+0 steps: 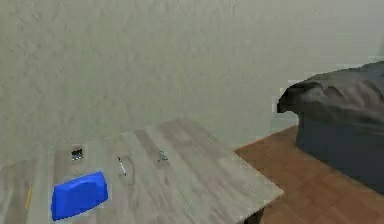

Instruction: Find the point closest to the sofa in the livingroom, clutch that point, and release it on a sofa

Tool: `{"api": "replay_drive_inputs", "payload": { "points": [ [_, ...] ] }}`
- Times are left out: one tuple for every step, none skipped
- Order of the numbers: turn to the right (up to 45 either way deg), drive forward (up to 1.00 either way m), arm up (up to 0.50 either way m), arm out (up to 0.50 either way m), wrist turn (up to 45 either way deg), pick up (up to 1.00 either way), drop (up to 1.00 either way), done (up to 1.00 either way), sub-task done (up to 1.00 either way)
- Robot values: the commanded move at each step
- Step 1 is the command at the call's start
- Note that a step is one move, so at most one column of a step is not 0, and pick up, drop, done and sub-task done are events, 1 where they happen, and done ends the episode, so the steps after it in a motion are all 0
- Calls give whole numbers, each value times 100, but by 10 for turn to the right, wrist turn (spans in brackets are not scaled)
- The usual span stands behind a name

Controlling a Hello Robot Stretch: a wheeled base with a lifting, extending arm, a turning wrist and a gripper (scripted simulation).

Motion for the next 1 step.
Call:
{"api": "replay_drive_inputs", "payload": {
  "points": [
    [450,0,0,0,0,0,0,0,0]
  ]
}}
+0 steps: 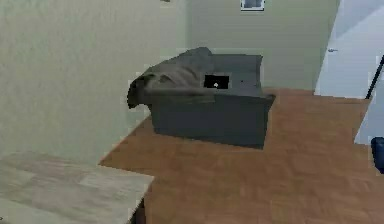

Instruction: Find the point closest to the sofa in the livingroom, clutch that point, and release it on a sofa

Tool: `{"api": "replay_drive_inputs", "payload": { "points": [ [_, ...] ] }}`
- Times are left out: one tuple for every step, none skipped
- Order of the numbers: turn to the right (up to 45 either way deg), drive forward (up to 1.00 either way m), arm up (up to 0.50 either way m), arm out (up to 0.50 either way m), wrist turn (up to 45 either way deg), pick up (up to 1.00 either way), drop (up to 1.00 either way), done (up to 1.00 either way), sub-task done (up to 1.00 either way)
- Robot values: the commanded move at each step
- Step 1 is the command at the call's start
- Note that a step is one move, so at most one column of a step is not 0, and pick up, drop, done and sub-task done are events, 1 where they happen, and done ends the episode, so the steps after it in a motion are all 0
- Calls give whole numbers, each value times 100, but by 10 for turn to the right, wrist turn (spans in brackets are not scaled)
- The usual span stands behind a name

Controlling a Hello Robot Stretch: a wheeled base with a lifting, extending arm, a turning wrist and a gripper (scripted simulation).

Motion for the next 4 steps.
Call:
{"api": "replay_drive_inputs", "payload": {
  "points": [
    [420,0,0,0,0,0,0,0,0],
    [0,100,0,0,0,0,0,0,0],
    [30,0,0,0,0,0,0,0,0],
    [0,90,0,0,0,0,0,0,0]
  ]
}}
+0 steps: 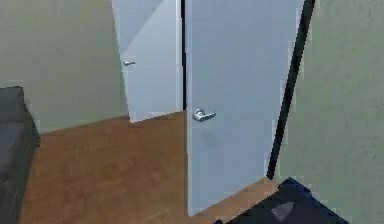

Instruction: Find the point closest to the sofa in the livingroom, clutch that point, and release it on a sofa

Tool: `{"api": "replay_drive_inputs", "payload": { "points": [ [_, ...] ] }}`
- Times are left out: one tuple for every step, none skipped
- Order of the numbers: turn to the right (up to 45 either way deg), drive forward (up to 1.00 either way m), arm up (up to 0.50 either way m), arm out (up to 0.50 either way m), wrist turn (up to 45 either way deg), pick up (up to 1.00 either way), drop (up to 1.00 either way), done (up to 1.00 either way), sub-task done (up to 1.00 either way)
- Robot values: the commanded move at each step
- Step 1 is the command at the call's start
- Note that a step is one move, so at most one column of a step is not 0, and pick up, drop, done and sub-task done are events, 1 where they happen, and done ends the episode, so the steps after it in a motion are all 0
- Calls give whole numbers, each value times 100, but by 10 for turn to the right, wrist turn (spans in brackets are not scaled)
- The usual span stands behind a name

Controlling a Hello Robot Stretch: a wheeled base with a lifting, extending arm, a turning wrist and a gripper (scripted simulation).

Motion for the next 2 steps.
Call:
{"api": "replay_drive_inputs", "payload": {
  "points": [
    [-450,0,0,0,0,0,0,0,0],
    [-90,0,0,0,0,0,0,0,0]
  ]
}}
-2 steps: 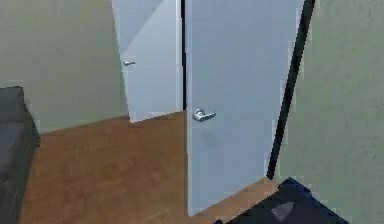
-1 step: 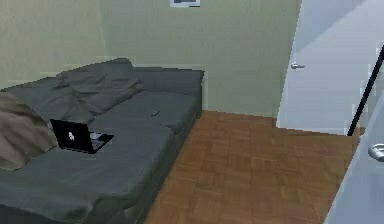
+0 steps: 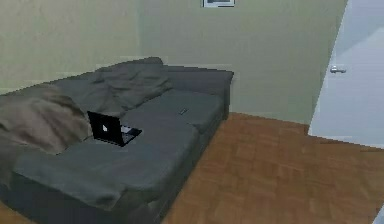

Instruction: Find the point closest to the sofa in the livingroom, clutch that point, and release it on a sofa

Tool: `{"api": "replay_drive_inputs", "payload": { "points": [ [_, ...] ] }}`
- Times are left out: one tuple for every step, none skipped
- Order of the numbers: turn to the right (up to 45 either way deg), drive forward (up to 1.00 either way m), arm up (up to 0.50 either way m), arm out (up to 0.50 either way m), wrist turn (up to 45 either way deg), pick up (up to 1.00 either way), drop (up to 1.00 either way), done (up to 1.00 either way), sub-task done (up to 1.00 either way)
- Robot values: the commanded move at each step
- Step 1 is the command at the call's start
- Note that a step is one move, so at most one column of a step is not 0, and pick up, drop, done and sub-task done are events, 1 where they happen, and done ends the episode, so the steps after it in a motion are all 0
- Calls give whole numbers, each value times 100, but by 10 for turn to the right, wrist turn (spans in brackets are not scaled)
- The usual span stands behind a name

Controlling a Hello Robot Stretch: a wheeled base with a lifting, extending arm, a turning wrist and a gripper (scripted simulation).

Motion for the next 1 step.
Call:
{"api": "replay_drive_inputs", "payload": {
  "points": [
    [-30,0,0,0,0,0,0,0,0]
  ]
}}
